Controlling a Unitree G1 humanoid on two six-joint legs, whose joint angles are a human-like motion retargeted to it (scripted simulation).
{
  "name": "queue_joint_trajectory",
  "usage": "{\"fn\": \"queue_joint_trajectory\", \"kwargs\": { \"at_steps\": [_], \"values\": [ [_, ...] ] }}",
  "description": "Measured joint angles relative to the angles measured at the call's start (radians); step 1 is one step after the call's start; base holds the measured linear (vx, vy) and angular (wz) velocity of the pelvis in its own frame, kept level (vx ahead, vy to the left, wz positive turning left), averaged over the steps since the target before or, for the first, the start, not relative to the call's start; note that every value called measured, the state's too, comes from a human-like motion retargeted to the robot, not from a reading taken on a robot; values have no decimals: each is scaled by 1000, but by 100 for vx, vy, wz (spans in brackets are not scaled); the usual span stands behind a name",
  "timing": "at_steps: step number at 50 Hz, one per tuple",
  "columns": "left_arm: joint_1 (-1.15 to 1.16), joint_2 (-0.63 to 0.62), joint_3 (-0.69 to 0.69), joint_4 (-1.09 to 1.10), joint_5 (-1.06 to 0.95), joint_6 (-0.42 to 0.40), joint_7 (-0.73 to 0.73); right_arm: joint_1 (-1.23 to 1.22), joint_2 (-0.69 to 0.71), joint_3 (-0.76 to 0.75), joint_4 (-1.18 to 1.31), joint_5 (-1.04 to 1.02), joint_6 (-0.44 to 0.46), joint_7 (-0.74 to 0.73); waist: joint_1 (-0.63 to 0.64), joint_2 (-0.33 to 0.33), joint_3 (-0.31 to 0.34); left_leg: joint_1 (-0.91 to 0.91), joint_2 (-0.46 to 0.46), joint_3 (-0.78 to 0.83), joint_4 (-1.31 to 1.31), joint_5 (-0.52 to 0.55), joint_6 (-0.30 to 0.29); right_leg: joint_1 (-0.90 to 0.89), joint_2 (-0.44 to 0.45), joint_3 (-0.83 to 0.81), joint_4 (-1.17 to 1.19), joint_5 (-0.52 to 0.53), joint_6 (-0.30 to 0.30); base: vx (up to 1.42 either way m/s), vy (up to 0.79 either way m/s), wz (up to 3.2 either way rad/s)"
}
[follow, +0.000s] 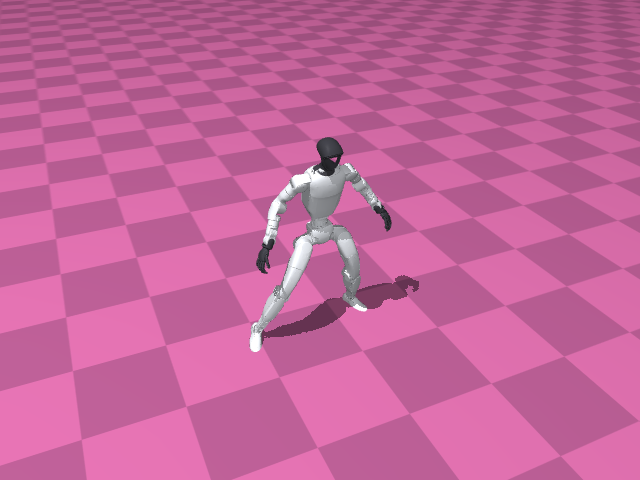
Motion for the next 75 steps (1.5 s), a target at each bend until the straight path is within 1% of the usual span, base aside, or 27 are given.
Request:
{"fn": "queue_joint_trajectory", "kwargs": {
  "at_steps": [2,6,10,13,17,20,22,25,27,28,31,33,34,37,39,40,43,47,51,55,59,63,65,67,69,72,75],
  "values": [
    [-55,33,-28,-31,0,7,43,-2,28,34,5,-56,3,1,-20,15,40,-23,4,-32,35,12,10,-53,5,-71,154,17,-36,-21,60,57],
    [-157,115,-61,-132,-39,10,93,0,51,99,-18,-148,-8,-2,-37,64,101,-21,40,-67,-14,40,24,-235,41,-185,676,-214,-154,-20,45,39],
    [-237,176,-67,-224,-116,12,109,2,47,123,-45,-195,-19,-4,-46,81,104,-27,43,-76,-112,80,41,-399,106,-217,1082,-380,-251,-14,32,24],
    [-283,189,-76,-261,-164,15,119,12,42,104,-37,-193,-24,-13,-67,80,81,-41,10,-89,-179,105,36,-457,173,-226,1203,-453,-253,-8,29,48],
    [-309,161,-90,-280,-180,15,113,27,33,53,14,-159,-25,-14,-75,77,38,-40,-55,-90,-263,125,24,-461,257,-234,1161,-515,-229,-2,27,32],
    [-281,114,-85,-283,-174,10,101,22,19,17,65,-130,-18,-1,-56,75,5,-25,-108,-64,-306,127,11,-415,339,-193,974,-516,-188,3,23,-19],
    [-242,71,-74,-275,-171,6,98,7,1,6,90,-121,-9,9,-42,72,-6,-9,-148,-45,-320,125,5,-347,392,-135,773,-467,-154,6,21,-37],
    [-172,-3,-56,-249,-164,-4,99,-21,-31,10,105,-135,7,17,-24,58,-4,8,-221,-19,-300,115,-4,-191,430,-34,411,-333,-80,8,16,-33],
    [-128,-51,-47,-222,-145,-10,93,-40,-52,30,101,-162,15,19,-4,43,5,4,-270,4,-250,107,-18,-76,414,1,207,-314,-40,6,9,-40],
    [-107,-71,-45,-208,-130,-9,86,-45,-61,43,95,-174,17,19,13,33,6,-10,-294,15,-216,115,-26,-33,396,4,132,-337,-34,2,4,-49],
    [-43,-133,-34,-166,-50,-7,43,-70,-90,103,64,-219,29,53,57,3,24,-130,-336,41,22,200,-59,50,316,6,-9,-373,-76,-4,1,-45],
    [13,-166,-26,-153,2,-8,14,-78,-112,140,25,-250,32,82,75,-15,37,-265,-305,95,292,242,-83,54,261,23,-16,-362,-106,-7,2,-20],
    [43,-176,-22,-150,27,-11,1,-81,-123,154,-1,-261,28,90,80,-21,42,-333,-258,137,451,222,-84,46,241,33,-1,-361,-111,-6,3,-9],
    [129,-194,-23,-137,91,-25,-25,-84,-155,177,-84,-275,7,90,86,-44,53,-495,-94,228,901,84,-76,34,185,55,33,-373,-107,-1,2,-1],
    [158,-200,-26,-113,113,-28,-39,-93,-172,178,-129,-264,-2,93,89,-58,60,-591,-39,199,1132,15,-108,26,155,73,40,-370,-104,-4,10,-6],
    [164,-203,-29,-96,117,-27,-45,-99,-179,175,-146,-256,-4,98,89,-68,63,-639,-34,171,1226,-7,-134,19,135,83,42,-363,-99,-10,22,40],
    [128,-208,-37,-39,87,-17,-54,-121,-196,144,-163,-220,6,114,46,-134,56,-812,-115,156,1403,-10,-135,-27,-15,84,31,-323,-39,-16,37,98],
    [89,-201,-36,-4,-12,0,-29,-106,-188,123,-144,-201,19,101,21,-195,43,-935,-117,119,1502,29,-135,-53,-129,78,6,-287,-15,-7,24,70],
    [55,-187,-29,-5,-101,-1,6,-79,-171,128,-100,-217,28,97,23,-212,40,-932,-137,88,1422,87,-135,-47,-184,67,-28,-253,-4,-2,29,30],
    [27,-184,-11,9,-120,-10,14,-52,-144,132,-50,-227,29,102,41,-196,29,-797,-158,87,1177,193,-135,-17,-192,52,-73,-227,4,5,30,-9],
    [26,-184,3,36,-92,-8,8,7,-89,82,8,-191,20,71,88,-158,-15,-569,-149,42,801,264,-135,-8,-138,52,-75,-243,-3,21,17,-46],
    [33,-176,4,45,-91,1,13,41,-26,43,74,-135,21,26,140,-91,-37,-287,-191,-117,299,344,-135,38,-34,54,-103,-244,-22,16,31,-72],
    [33,-156,-2,37,-103,1,27,38,6,43,100,-120,20,7,162,-18,-49,-172,-96,-162,129,272,-110,48,92,42,-89,-252,-49,6,33,-51],
    [13,-138,-27,22,-112,0,39,19,20,53,117,-120,26,-2,144,-9,-49,-112,-80,-98,39,121,-17,39,98,22,-70,-235,-42,-4,50,34],
    [-17,-116,-62,8,-114,1,53,-9,37,73,128,-134,31,-8,118,-13,-30,-82,-88,-74,-9,32,31,25,86,-10,-26,-205,-52,-8,53,70],
    [-64,-81,-111,-23,-108,3,77,-44,60,112,119,-173,34,-9,72,-16,22,-108,-101,-118,26,14,37,-13,75,-81,118,-186,-103,-11,47,80],
    [-93,-49,-132,-72,-114,8,95,-59,64,156,78,-219,23,-8,49,9,63,-121,-74,-150,32,26,28,-121,106,-155,408,-302,-170,-12,36,35]
  ]
}}
